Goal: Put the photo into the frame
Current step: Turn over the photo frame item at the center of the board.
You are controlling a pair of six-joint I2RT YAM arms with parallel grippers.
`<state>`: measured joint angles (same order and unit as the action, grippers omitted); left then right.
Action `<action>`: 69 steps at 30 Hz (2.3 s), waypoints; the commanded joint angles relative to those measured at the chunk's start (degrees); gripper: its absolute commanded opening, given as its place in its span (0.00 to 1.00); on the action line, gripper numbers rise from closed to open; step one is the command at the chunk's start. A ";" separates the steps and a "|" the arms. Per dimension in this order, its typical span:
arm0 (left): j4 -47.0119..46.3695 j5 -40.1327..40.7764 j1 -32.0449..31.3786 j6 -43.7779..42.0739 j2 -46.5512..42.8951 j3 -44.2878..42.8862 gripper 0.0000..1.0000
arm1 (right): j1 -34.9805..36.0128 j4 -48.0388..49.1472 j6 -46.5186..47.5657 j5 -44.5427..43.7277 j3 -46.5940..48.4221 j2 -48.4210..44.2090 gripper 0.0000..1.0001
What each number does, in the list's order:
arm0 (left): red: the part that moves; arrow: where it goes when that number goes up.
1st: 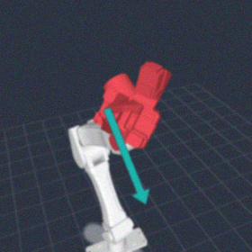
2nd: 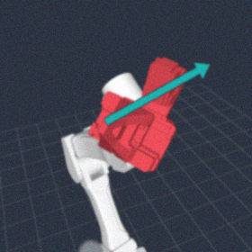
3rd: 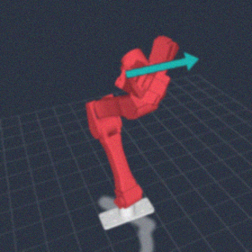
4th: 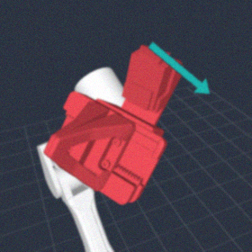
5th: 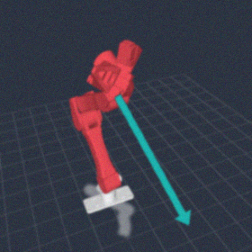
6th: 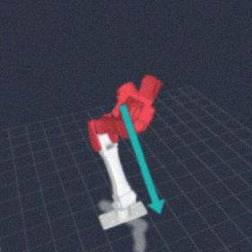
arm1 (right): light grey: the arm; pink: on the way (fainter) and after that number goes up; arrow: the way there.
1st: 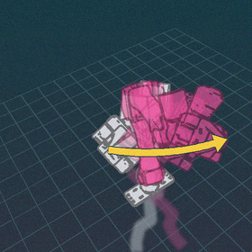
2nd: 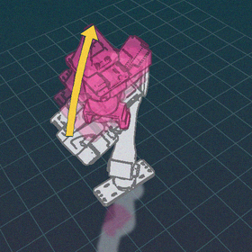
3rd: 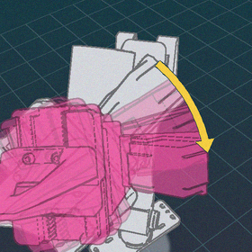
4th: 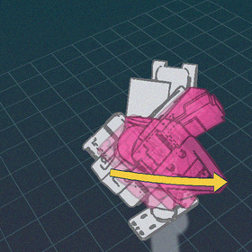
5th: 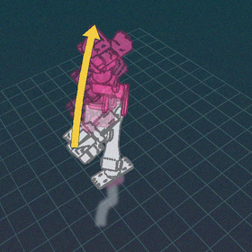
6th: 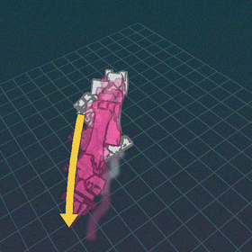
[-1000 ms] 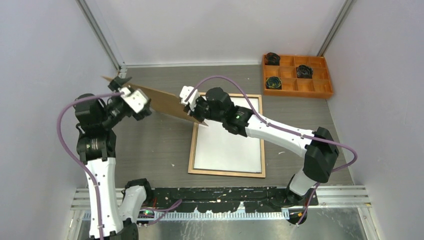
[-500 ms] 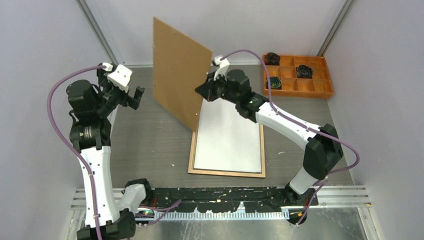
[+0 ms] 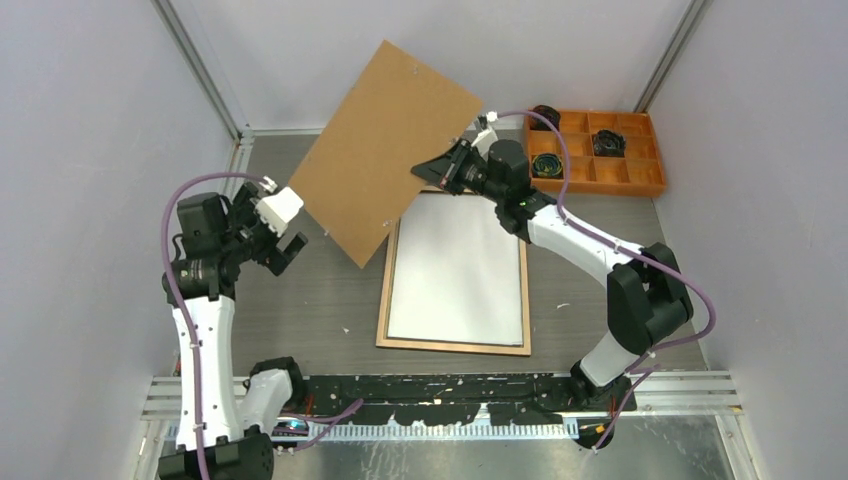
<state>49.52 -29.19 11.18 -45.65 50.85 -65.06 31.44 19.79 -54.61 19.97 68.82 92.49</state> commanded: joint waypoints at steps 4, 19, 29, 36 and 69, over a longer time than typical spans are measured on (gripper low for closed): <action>3.47 -1.79 -0.19 -10.32 -5.47 4.62 1.00 | -1.68 18.07 -17.32 3.59 -7.14 -5.76 0.01; 3.40 -5.14 -0.78 -13.78 -8.10 9.14 1.00 | -1.85 30.73 -31.34 6.02 -16.80 -4.81 0.01; -0.34 -3.68 -3.06 -11.17 -6.38 10.00 0.99 | -0.12 30.34 -31.61 6.50 -18.78 -5.77 0.01; -3.97 2.10 -5.03 -9.71 -4.03 10.78 0.98 | 0.50 29.58 -30.04 8.62 -21.17 -8.05 0.01; 1.30 6.17 -0.82 -17.31 4.47 3.80 0.99 | -13.26 -9.99 -9.26 37.47 -36.91 -47.42 0.01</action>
<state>60.01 -26.02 8.43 -63.53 53.93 -61.08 18.04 7.66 -64.53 52.29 31.77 48.36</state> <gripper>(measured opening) 0.996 0.079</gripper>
